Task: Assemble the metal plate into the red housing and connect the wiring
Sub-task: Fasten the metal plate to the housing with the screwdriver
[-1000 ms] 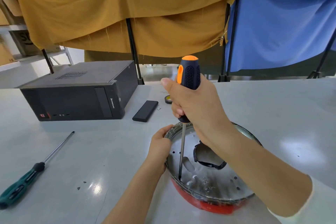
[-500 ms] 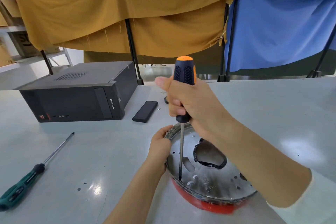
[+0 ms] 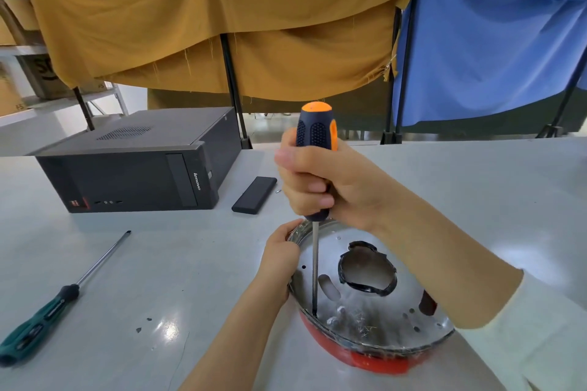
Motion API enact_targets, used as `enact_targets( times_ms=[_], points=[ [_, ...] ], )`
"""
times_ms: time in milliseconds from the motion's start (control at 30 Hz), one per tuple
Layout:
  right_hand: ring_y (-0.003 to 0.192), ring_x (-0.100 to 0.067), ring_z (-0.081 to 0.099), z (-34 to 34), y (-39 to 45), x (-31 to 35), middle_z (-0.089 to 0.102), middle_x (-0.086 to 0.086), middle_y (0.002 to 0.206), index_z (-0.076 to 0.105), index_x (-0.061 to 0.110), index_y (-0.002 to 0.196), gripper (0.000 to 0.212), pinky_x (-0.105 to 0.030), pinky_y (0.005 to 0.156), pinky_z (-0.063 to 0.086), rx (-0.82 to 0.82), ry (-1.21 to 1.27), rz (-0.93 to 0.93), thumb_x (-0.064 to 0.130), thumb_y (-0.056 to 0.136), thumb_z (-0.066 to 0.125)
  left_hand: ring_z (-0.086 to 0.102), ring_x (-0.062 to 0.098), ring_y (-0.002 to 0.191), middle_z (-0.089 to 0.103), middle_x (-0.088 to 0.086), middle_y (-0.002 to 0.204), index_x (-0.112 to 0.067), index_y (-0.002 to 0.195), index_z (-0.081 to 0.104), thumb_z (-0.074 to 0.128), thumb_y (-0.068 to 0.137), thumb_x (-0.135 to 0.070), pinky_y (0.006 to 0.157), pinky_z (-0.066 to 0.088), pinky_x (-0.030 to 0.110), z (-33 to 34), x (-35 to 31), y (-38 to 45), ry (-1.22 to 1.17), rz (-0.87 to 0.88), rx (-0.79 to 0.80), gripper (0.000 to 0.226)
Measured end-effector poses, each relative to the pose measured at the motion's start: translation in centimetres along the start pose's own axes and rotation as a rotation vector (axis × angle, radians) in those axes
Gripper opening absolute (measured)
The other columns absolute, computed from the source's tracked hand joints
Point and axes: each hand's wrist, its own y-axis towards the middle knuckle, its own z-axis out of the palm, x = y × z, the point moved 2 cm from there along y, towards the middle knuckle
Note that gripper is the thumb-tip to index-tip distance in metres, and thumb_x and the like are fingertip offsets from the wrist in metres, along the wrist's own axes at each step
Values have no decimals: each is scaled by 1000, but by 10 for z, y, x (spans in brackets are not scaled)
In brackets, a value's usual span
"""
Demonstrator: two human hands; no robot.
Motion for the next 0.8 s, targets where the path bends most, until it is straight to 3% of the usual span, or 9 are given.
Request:
enact_targets(
  times_ms=[33, 133, 200, 267, 367, 467, 567, 633, 800],
  points=[
    [36, -9, 28, 3, 1, -4, 34, 5, 46, 43, 21, 60, 32, -22, 42, 24, -152, -33, -36, 18, 85, 62, 71, 24, 93, 72, 8, 108, -18, 119, 66, 46, 89, 5, 77, 60, 39, 0, 0, -1, -8, -2, -4, 43],
    [36, -8, 32, 12, -7, -16, 36, 10, 44, 42, 22, 60, 36, -21, 40, 26, -653, -183, -236, 21, 84, 69, 58, 3, 48, 59, 23, 77, 0, 115, 63, 36, 85, 12, 43, 44, 14, -1, -1, -5, -2, -3, -71, 42],
    [37, -7, 36, 14, -12, -17, 39, 11, 45, 45, 23, 62, 33, -19, 42, 32, -784, -255, -284, 23, 83, 70, 51, 1, 39, 50, 32, 86, 9, 111, 57, 31, 81, 16, 37, 37, 11, -1, -2, -7, 6, 0, -89, 40],
    [41, -10, 41, 10, -10, -11, 44, 6, 49, 49, 20, 68, 27, -24, 44, 36, -674, -287, -213, 22, 82, 72, 68, 11, 65, 65, 22, 82, -2, 117, 63, 34, 83, 15, 52, 53, 22, 0, -2, -6, -8, -15, -40, 48],
    [62, -15, 52, -2, -6, -2, 59, 0, 83, 62, 23, 91, 21, -26, 48, 43, -338, -215, -68, 18, 76, 74, 69, 28, 100, 71, 9, 112, -19, 120, 65, 41, 87, 11, 85, 59, 44, 0, -1, -5, -12, -16, -20, 51],
    [81, -18, 59, -12, -4, 5, 60, -4, 113, 56, 24, 120, 44, -24, 50, 44, -49, -75, 16, 11, 78, 64, 68, 28, 100, 71, 11, 111, -19, 120, 64, 40, 86, 12, 73, 58, 36, -1, -1, -4, -10, -15, -25, 52],
    [51, -13, 52, -7, -6, 8, 66, 1, 72, 61, 14, 98, 16, -22, 48, 36, 129, -76, -7, 8, 85, 52, 69, 28, 96, 72, 11, 108, -19, 115, 66, 41, 84, 12, 65, 55, 31, -1, -1, -5, -23, -9, -41, 51],
    [37, -10, 37, 0, -3, 3, 46, 4, 50, 56, 15, 79, 12, -19, 42, 33, 5, -23, -31, 6, 86, 53, 70, 26, 93, 73, 10, 106, -18, 112, 68, 44, 85, 10, 64, 55, 31, -1, 0, -5, -46, -3, -44, 46],
    [41, -13, 33, 16, -4, -13, 39, 1, 53, 46, 17, 73, 21, -23, 39, 31, -666, -207, -230, 15, 83, 64, 63, 9, 53, 71, 16, 77, 2, 110, 64, 37, 84, 13, 45, 45, 17, -1, 0, -5, -47, -9, -62, 39]
  ],
)
